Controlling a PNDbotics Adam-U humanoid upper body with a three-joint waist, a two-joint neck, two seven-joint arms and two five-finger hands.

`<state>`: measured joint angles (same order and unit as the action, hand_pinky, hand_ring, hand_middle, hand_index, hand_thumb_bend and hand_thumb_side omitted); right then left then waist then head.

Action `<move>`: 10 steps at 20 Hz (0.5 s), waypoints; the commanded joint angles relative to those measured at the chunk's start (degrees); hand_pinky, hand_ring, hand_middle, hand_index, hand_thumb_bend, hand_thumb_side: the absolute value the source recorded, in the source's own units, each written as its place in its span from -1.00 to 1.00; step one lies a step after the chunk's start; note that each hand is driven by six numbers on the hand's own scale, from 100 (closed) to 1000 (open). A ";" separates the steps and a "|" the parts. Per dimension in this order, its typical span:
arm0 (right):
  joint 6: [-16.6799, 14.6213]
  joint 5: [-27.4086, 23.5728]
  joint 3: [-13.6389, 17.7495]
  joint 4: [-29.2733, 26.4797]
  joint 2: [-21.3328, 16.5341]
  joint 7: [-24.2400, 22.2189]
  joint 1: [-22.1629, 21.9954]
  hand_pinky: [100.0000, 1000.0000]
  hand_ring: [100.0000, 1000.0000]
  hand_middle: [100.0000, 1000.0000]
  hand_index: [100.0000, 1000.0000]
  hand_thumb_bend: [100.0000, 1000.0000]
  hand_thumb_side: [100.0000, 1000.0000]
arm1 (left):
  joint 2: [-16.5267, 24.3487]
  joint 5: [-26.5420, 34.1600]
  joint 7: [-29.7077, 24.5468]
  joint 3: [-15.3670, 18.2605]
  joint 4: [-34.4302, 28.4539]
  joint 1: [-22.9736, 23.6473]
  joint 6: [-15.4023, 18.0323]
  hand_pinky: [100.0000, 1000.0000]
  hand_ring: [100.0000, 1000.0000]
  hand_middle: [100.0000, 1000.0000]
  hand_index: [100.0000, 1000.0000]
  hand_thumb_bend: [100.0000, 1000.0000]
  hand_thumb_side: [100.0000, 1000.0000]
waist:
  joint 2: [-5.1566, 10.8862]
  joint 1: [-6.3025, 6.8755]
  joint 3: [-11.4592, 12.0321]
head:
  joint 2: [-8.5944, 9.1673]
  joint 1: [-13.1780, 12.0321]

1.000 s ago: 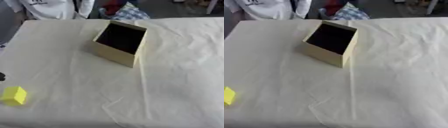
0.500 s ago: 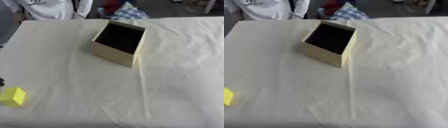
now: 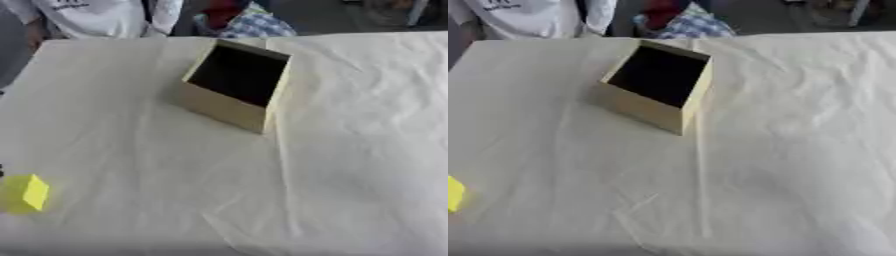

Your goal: Pick up objects on the table and place them in the box.

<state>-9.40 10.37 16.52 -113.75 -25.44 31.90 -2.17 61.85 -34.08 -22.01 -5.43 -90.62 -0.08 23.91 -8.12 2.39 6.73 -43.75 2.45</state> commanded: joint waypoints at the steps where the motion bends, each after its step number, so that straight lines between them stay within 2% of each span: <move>1: 0.02 -0.53 0.08 -0.84 -0.78 -0.32 0.52 0.13 0.21 -0.04 0.35 -1.00 0.69 | 1.25 0.17 0.19 -0.09 0.65 -0.76 -0.65 0.80 1.00 0.79 0.87 -0.19 -0.84 | 0.39 0.01 -0.11 | -0.37 -0.17; 4: 0.03 -0.65 0.03 -0.84 -0.73 -0.45 0.64 0.13 0.22 -0.04 0.35 -1.00 0.69 | 0.79 1.70 -1.36 -1.03 1.63 -1.21 -0.99 0.80 1.00 0.79 0.86 -0.37 -0.86 | 0.37 -0.01 -0.33 | -0.37 -0.15; 10: 0.17 -0.91 -0.11 -0.84 -0.51 -0.72 0.80 0.13 0.21 -0.04 0.35 -1.00 0.70 | 0.36 4.99 -4.53 -2.10 2.51 -2.72 -2.17 0.79 1.00 0.77 0.85 -0.44 -0.85 | 0.29 0.05 -0.59 | -0.37 -0.13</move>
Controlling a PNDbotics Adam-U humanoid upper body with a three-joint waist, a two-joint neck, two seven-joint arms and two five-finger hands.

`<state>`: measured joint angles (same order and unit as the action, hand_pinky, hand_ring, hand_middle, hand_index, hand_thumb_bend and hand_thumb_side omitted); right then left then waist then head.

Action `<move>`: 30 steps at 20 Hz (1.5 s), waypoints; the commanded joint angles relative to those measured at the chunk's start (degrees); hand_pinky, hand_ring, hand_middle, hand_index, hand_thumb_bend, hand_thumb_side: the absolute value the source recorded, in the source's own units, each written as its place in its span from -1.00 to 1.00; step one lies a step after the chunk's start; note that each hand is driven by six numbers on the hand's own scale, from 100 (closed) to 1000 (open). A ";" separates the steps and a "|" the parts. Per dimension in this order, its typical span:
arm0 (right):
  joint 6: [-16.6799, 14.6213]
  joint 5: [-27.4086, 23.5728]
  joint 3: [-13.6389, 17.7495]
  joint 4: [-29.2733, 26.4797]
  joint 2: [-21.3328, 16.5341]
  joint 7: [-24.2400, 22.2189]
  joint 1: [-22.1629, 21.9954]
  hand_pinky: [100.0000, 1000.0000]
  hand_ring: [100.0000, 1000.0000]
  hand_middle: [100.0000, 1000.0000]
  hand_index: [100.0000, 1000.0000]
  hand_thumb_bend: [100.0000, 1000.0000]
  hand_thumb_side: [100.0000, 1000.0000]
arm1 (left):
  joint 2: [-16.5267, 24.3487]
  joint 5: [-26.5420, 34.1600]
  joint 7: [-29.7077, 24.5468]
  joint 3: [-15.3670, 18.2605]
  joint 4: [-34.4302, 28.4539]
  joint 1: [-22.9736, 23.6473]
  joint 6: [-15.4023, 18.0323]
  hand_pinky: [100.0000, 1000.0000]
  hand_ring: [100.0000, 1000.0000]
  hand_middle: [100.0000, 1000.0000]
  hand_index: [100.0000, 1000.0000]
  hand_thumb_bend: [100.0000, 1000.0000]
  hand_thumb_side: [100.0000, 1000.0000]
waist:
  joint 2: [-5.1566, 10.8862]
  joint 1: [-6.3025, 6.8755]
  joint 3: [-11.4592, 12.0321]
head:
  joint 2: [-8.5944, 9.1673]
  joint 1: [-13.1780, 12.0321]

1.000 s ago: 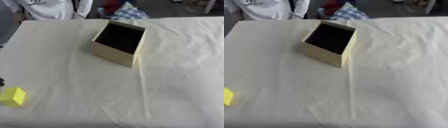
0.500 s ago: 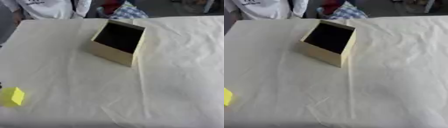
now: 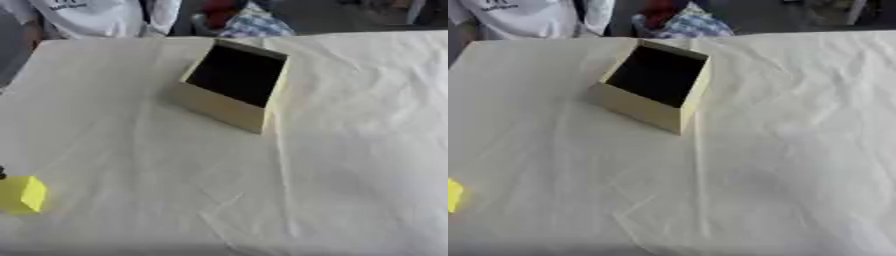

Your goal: Pick up objects on the table and place them in the box.

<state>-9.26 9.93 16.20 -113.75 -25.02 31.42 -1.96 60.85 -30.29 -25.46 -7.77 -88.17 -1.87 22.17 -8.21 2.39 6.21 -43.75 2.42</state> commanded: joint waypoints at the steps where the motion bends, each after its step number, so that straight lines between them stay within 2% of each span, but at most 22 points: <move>1: 0.07 -0.50 0.21 -0.84 -0.88 -0.28 0.62 0.13 0.21 -0.04 0.35 -1.00 0.70 | 1.32 1.46 -1.43 0.14 0.11 -1.13 -0.64 0.78 1.00 0.77 0.84 -0.44 -0.84 | 0.36 0.07 -0.11 | -0.37 -0.07; 5: 0.18 -0.64 0.17 -0.84 -0.76 -0.43 0.71 0.13 0.21 -0.04 0.35 -1.00 0.70 | 1.12 1.36 -1.78 -0.03 0.44 -1.96 -1.71 0.78 1.00 0.78 0.86 -0.40 -0.84 | 0.30 0.12 -0.29 | -0.36 0.08; 10: 0.24 -0.48 0.27 -0.84 -0.67 -0.70 0.47 0.13 0.20 -0.05 0.35 -1.00 0.70 | 0.69 1.66 -0.99 1.33 -1.14 -2.00 -2.08 0.78 1.00 0.77 0.84 -0.48 -0.84 | 0.15 0.09 -0.35 | -0.32 1.04; 13: 0.46 -0.68 0.18 -0.84 -0.47 -0.77 0.85 0.13 0.20 -0.05 0.35 -1.00 0.70 | 1.22 1.95 -1.35 1.75 -1.26 -2.07 -2.61 0.81 1.00 0.80 0.88 -0.39 -0.83 | 0.19 0.24 -0.32 | -0.35 1.22; 20: 0.69 -1.01 0.22 -0.84 -0.23 -0.90 0.96 0.13 0.20 -0.05 0.35 -1.00 0.70 | 0.97 0.51 -5.75 -0.10 0.70 -3.17 -2.97 0.87 1.00 0.86 0.94 -0.26 -0.82 | 0.19 0.24 -0.75 | -0.20 0.86; 25: 0.99 -1.31 0.04 -0.84 -0.01 -1.20 0.99 0.13 0.20 -0.06 0.35 -1.00 0.71 | 0.11 0.68 -4.77 -1.37 1.40 -4.65 -4.63 0.84 1.00 0.82 0.91 -0.42 -0.81 | 0.13 0.20 -0.97 | -0.07 0.74; 30: 1.23 -1.54 -0.10 -0.84 0.27 -1.59 1.09 0.12 0.20 -0.06 0.35 -1.00 0.71 | -0.95 1.47 -5.41 -2.75 1.88 -6.13 -5.80 0.83 1.00 0.81 0.90 -0.48 -0.78 | -0.03 0.24 -1.28 | -0.15 0.56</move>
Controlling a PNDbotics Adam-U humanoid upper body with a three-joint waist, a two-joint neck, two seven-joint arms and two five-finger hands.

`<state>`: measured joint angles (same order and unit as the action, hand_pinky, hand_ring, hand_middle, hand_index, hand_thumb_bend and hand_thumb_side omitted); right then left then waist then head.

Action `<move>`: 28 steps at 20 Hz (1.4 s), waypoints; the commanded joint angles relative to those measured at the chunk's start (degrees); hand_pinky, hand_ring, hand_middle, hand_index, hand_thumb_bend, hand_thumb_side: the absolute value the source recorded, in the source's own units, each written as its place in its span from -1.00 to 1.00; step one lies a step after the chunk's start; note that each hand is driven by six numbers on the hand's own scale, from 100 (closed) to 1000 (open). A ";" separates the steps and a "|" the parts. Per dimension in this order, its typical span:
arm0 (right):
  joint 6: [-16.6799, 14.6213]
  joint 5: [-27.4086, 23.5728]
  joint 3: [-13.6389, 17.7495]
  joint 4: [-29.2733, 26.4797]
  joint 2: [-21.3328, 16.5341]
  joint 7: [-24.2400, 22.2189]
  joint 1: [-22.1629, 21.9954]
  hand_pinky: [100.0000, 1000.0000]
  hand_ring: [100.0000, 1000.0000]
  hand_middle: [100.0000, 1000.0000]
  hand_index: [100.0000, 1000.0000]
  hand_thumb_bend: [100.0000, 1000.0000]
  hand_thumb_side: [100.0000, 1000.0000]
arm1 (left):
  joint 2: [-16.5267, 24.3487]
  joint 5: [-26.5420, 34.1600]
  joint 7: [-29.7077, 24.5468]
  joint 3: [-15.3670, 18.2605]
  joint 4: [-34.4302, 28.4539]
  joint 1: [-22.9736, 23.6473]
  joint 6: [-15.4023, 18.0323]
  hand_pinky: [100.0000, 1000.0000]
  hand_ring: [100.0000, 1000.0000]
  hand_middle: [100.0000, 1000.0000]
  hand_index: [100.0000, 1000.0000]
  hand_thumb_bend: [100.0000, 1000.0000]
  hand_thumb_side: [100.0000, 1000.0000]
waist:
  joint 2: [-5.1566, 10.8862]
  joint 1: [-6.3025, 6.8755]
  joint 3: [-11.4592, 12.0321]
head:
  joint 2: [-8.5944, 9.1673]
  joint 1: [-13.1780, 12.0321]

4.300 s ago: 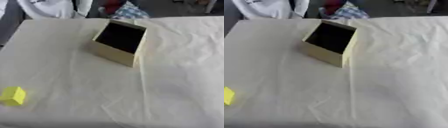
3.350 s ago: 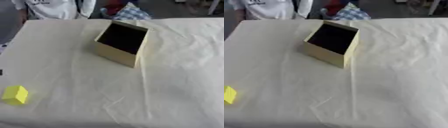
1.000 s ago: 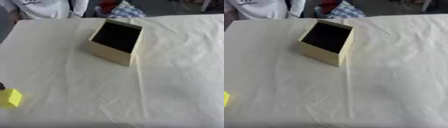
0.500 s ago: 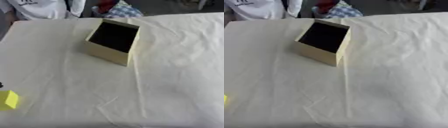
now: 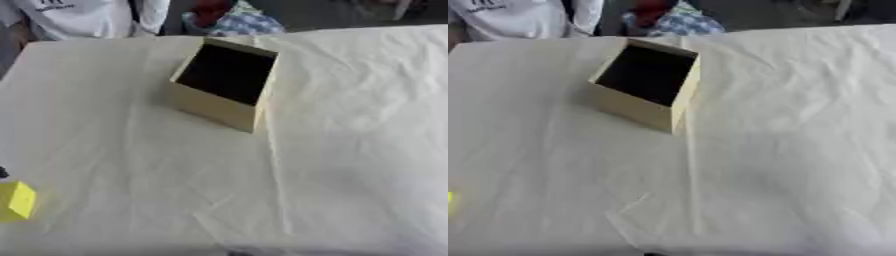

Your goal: Pick up objects on the table and place them in the box.

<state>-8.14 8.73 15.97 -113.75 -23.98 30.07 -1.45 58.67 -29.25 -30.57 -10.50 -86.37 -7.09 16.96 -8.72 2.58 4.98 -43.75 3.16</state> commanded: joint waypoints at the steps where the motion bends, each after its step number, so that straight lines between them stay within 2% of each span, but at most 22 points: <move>1: 0.15 -0.36 0.14 -0.84 -0.73 -0.28 0.59 0.12 0.20 -0.06 0.35 -1.00 0.71 | 1.06 0.45 -0.54 -0.21 0.17 -1.21 -0.71 0.83 1.00 0.81 0.90 -0.47 -0.78 | 0.46 0.07 -0.12 | -0.18 -0.20; 6: 0.31 -0.42 0.20 -0.84 -0.52 -0.41 0.66 0.12 0.20 -0.06 0.34 -1.00 0.71 | 0.25 0.09 -1.54 -1.15 0.80 -2.27 -0.67 0.80 1.00 0.75 0.84 -0.50 -0.73 | 0.36 0.15 -0.43 | -0.18 -0.15; 8: 0.41 -0.44 0.29 -0.84 -0.43 -0.38 0.64 0.12 0.20 -0.06 0.34 -1.00 0.71 | 0.15 -0.21 -1.81 -1.19 0.76 -2.38 -0.56 0.72 0.96 0.69 0.79 -0.46 -0.73 | 0.32 0.19 -0.47 | -0.21 -0.13; 10: 0.51 -0.49 0.34 -0.84 -0.35 -0.33 0.71 0.12 0.20 -0.06 0.34 -1.00 0.72 | 0.13 -0.85 -1.82 -1.16 0.79 -2.43 -0.59 0.65 0.86 0.58 0.69 -0.45 -0.74 | 0.30 0.24 -0.49 | -0.22 -0.20; 14: 0.75 -0.56 0.41 -0.84 -0.22 -0.27 0.63 0.12 0.20 -0.06 0.34 -1.00 0.72 | 0.02 -1.42 -0.10 -0.78 0.95 -2.58 -1.58 0.38 0.50 0.21 0.36 -0.59 -0.79 | 0.32 0.26 -0.51 | -0.27 -0.11; 16: 0.85 -0.58 0.45 -0.84 -0.19 -0.19 0.60 0.12 0.20 -0.06 0.34 -1.00 0.72 | 0.08 -1.35 1.72 -0.46 0.73 -2.67 -2.25 0.15 0.27 0.01 0.16 -0.73 -0.85 | 0.35 0.28 -0.48 | -0.33 -0.14; 17: 0.89 -0.60 0.45 -0.84 -0.17 -0.17 0.60 0.12 0.20 -0.07 0.34 -1.00 0.72 | 0.12 -1.15 2.66 -0.33 0.57 -2.67 -2.55 0.09 0.22 -0.03 0.12 -0.79 -0.87 | 0.36 0.29 -0.46 | -0.35 -0.13; 20: 0.98 -0.61 0.43 -0.84 -0.16 -0.18 0.53 0.12 0.20 -0.07 0.34 -1.00 0.72 | 0.31 0.18 4.95 0.42 -0.38 -2.65 -3.27 0.02 0.16 -0.08 0.05 -1.00 -0.86 | 0.39 0.29 -0.37 | -0.34 0.10; 23: 0.94 -0.55 0.56 -0.84 -0.33 -0.05 0.39 0.12 0.20 -0.07 0.34 -1.00 0.71 | 1.01 3.20 5.51 1.97 -2.70 -3.30 -3.49 0.00 0.15 -0.08 0.06 -1.00 -0.84 | 0.45 0.28 -0.17 | -0.36 0.24; 28: 0.48 -0.26 0.59 -0.84 -1.17 0.10 0.16 0.13 0.20 -0.06 0.34 -1.00 0.70 | 3.29 8.97 5.50 4.48 -8.52 -7.28 -3.56 -0.03 0.13 -0.10 0.03 -1.00 -0.85 | 0.69 0.25 0.19 | -0.37 -0.04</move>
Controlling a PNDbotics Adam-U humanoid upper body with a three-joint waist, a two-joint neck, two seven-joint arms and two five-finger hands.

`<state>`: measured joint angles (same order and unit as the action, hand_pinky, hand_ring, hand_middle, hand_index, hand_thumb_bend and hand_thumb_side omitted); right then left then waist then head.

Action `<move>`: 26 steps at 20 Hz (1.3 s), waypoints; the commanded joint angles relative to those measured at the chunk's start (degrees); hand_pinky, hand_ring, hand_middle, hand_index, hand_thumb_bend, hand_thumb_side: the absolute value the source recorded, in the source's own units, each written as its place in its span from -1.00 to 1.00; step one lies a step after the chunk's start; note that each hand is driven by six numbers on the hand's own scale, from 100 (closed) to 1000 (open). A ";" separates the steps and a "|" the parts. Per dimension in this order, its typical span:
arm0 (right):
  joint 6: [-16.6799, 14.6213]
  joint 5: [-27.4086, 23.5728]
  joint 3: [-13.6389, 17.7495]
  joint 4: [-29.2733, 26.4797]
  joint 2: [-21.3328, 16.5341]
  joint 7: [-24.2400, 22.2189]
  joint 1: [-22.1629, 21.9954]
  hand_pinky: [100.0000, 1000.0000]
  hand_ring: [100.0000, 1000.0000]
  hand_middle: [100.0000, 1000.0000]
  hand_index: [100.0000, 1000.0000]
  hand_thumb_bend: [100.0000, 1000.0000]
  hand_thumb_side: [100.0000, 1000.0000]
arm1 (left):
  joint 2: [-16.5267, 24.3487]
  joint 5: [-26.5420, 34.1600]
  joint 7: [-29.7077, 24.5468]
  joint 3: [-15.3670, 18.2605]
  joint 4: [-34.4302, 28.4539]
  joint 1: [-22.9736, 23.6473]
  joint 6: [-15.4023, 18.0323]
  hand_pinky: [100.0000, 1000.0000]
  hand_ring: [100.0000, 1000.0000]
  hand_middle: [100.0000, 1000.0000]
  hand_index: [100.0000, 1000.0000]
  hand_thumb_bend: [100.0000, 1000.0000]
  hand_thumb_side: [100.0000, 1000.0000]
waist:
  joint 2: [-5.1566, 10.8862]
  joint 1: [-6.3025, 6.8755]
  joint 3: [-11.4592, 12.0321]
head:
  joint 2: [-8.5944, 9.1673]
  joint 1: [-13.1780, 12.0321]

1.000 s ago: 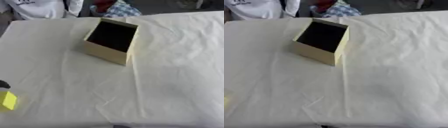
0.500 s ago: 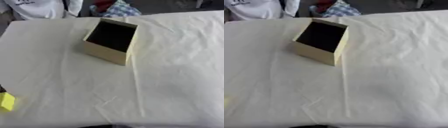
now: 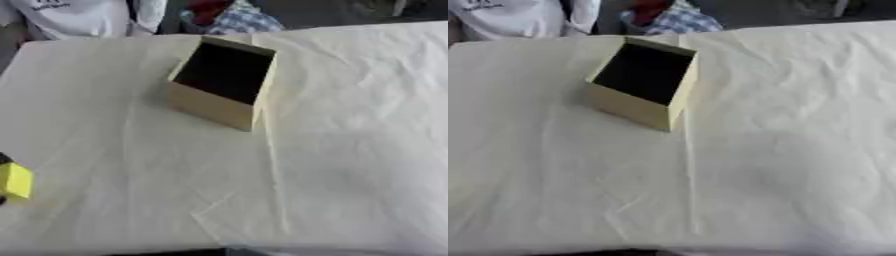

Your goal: Pick up objects on the table and place them in the box.

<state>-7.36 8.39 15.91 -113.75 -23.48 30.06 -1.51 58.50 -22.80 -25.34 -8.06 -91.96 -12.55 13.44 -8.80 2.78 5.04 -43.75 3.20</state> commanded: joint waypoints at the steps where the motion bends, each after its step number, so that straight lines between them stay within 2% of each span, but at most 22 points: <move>1: -0.45 0.14 0.62 -0.84 -1.92 0.10 0.20 0.13 0.20 -0.06 0.35 -1.00 0.70 | 3.77 3.45 0.18 2.27 -3.93 -2.81 -0.08 -0.03 0.12 -0.10 0.03 -1.00 -0.86 | 0.80 0.03 0.16 | -0.37 -0.17; 7: -1.10 0.21 0.44 -0.84 -2.86 -0.04 0.18 0.13 0.20 -0.06 0.35 -1.00 0.70 | 4.57 7.46 -1.43 1.83 -7.61 -8.90 -0.23 -0.04 0.12 -0.11 0.02 -1.00 -0.87 | 1.03 -0.03 0.16 | -0.37 -0.78; 12: -1.25 0.02 0.20 -0.84 -3.26 -0.37 0.30 0.14 0.21 -0.06 0.35 -1.00 0.69 | 2.49 9.33 -4.15 -0.56 -7.65 -16.89 -0.03 -0.04 0.11 -0.11 0.02 -1.00 -0.88 | 1.32 -0.13 0.00 | -0.37 -1.38; 16: -1.49 -0.20 0.00 -0.84 -3.70 -0.66 0.50 0.14 0.21 -0.06 0.35 -1.00 0.69 | -1.56 9.78 -7.29 -3.42 -5.59 -25.16 0.35 -0.04 0.11 -0.11 0.02 -1.00 -0.88 | 1.40 -0.39 -0.31 | -0.25 -1.69; 21: -1.87 -0.62 -0.32 -0.84 -3.73 -1.08 1.28 0.14 0.21 -0.06 0.35 -1.00 0.69 | -8.57 8.00 -10.15 -6.75 -0.71 -35.67 1.47 -0.03 0.12 -0.10 0.03 -1.00 -0.90 | 0.90 -0.89 -1.10 | 0.54 -2.16; 26: -2.11 -1.18 -0.53 -0.84 -3.27 -1.50 2.43 0.14 0.21 -0.06 0.35 -1.00 0.69 | -15.76 4.98 -10.63 -8.42 6.23 -43.41 3.24 -0.04 0.10 -0.11 0.02 -1.00 -0.88 | 0.05 -1.44 -2.36 | 1.63 -2.47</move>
<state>-9.29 7.69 15.15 -113.75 -25.49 28.82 0.41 43.21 -17.05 -35.86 -16.61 -86.95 -54.56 16.13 -9.51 1.37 2.56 -42.86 0.98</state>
